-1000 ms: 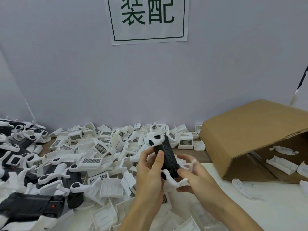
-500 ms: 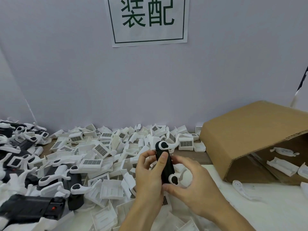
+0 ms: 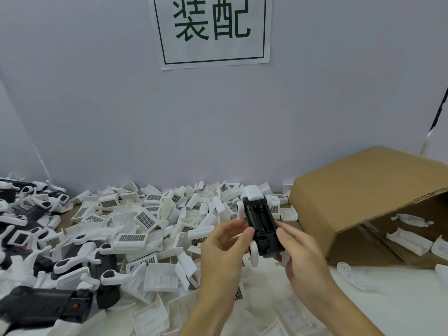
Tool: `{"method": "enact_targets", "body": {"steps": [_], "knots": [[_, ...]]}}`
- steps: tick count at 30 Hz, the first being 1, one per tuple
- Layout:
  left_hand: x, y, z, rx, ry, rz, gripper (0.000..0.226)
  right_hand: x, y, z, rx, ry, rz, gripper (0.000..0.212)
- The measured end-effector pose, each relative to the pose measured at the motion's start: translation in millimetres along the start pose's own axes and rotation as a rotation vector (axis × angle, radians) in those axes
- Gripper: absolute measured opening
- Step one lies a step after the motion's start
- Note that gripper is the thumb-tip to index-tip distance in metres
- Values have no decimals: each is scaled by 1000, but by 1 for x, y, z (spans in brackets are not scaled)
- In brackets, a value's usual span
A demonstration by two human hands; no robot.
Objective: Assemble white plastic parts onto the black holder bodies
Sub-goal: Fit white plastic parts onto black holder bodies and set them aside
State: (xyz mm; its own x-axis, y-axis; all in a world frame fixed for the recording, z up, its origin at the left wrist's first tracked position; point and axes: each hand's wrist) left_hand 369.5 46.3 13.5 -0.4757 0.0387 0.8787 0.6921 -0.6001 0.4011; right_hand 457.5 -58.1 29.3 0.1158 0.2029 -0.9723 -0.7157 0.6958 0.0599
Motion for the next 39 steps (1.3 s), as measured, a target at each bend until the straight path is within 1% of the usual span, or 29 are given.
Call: {"method": "enact_targets", "body": {"steps": [2, 6, 9, 12, 14, 17, 20, 22, 25, 27, 29, 31, 33, 36, 39], "knots": [[1, 1, 0, -2, -8, -4, 11, 1, -1, 2, -34, 75, 139, 39], [3, 2, -1, -3, -13, 12, 17, 5, -1, 4, -42, 93, 146, 35], [3, 2, 0, 14, -40, 4, 13, 5, -2, 4, -34, 81, 124, 33], [3, 0, 0, -3, -37, 11, 20, 4, -4, 4, -4, 32, 7, 35], [4, 0, -1, -21, -18, 19, 20, 4, -5, 2, 6, -31, -114, 44], [6, 2, -3, -29, -13, 16, 30, 2, -4, 0, 29, -104, -240, 54], [5, 2, -1, -39, -32, -24, 15, 0, 0, -3, 14, -181, -359, 53], [5, 2, -3, -65, -13, 6, 14, -2, 2, -5, 1, -225, -401, 53], [4, 2, -3, -57, -28, 44, 12, -4, 3, -7, -92, -244, -379, 48], [4, 2, -1, 1, -61, 2, 21, -8, 0, -6, -113, -229, -340, 38], [3, 0, 1, 78, -108, -33, 46, -11, -9, -3, -34, -231, -334, 30], [4, 0, 2, 160, -180, -106, 67, -15, -24, 2, 79, -218, -404, 30], [5, 0, 4, 206, -234, -183, 71, -18, -42, 6, 115, -182, -600, 32], [6, 1, 4, 201, -245, -222, 70, -19, -66, 8, 70, -99, -933, 26], [4, 1, 4, 220, -242, -180, 86, -20, -78, 7, 3, 35, -1106, 16]]}}
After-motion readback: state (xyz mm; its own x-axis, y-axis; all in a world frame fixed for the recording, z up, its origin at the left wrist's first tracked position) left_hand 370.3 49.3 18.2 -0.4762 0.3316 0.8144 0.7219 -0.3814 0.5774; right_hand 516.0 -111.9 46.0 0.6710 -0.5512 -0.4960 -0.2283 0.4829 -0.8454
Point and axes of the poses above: each hand's wrist, its own z-axis towards the middle knuckle, its own y-axis out of the palm, x = y × z, and after that the axes turned 7 degrees about -z, right-handed
